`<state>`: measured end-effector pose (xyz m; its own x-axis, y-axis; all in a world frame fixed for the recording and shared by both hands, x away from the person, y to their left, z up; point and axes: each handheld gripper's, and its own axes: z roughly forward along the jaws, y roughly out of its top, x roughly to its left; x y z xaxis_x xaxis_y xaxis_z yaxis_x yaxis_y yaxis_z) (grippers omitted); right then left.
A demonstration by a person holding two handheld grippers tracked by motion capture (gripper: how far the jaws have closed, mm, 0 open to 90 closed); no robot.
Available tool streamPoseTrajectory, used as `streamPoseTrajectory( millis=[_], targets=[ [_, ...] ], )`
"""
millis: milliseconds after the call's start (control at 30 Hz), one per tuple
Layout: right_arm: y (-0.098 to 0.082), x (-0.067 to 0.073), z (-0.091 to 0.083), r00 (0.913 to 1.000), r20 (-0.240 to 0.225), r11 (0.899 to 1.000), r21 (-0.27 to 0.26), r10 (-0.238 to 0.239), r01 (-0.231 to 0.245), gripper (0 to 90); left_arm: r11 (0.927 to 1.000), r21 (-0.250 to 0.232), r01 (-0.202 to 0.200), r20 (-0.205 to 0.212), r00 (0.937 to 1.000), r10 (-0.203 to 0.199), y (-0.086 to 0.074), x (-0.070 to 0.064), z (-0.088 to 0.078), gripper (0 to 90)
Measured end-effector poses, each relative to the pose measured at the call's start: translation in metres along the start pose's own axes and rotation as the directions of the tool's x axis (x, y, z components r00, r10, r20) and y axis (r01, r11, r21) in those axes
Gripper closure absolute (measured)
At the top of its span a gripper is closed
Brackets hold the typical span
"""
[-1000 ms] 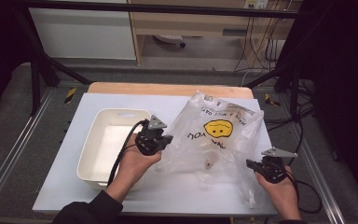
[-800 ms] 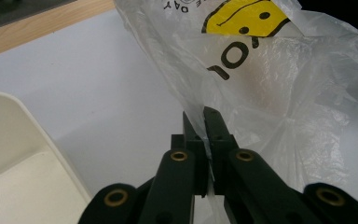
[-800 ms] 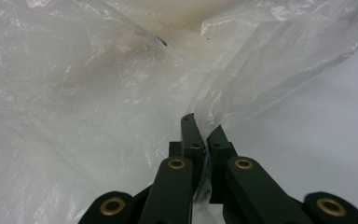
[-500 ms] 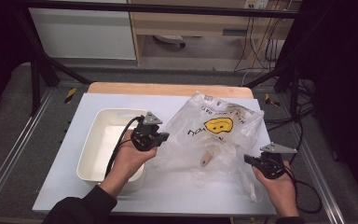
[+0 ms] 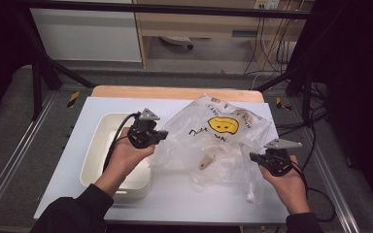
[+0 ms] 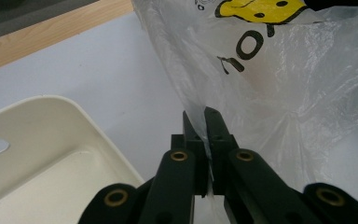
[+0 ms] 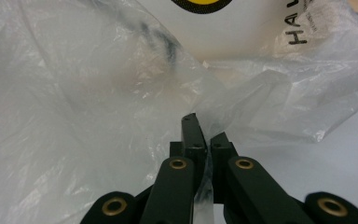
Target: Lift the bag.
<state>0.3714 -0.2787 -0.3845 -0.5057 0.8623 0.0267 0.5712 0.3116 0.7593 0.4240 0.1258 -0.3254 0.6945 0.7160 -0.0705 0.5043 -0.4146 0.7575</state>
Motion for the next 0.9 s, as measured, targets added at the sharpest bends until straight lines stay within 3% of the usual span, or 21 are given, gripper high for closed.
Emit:
streamPoseTrajectory(
  millis=[233,633,900],
  targets=[
    [0.014,-0.004,-0.005,0.9996,0.004,1.0,0.001,-0.027,0.027,90.0,1.0,-0.002,0.004,-0.003,1.0,-0.004,0.002,0.005,-0.001,90.0],
    [0.031,-0.012,-0.014,0.9995,-0.002,0.999,-0.013,-0.032,0.032,90.0,1.0,-0.004,0.007,-0.019,0.9998,-0.007,0.01,0.018,-0.007,90.0],
    [0.048,-0.024,-0.023,0.9999,-0.009,1.0,-0.016,-0.005,0.005,90.0,0.9992,-0.014,0.037,0.0,0.9993,-0.037,0.021,0.026,-0.011,90.0]
  ],
)
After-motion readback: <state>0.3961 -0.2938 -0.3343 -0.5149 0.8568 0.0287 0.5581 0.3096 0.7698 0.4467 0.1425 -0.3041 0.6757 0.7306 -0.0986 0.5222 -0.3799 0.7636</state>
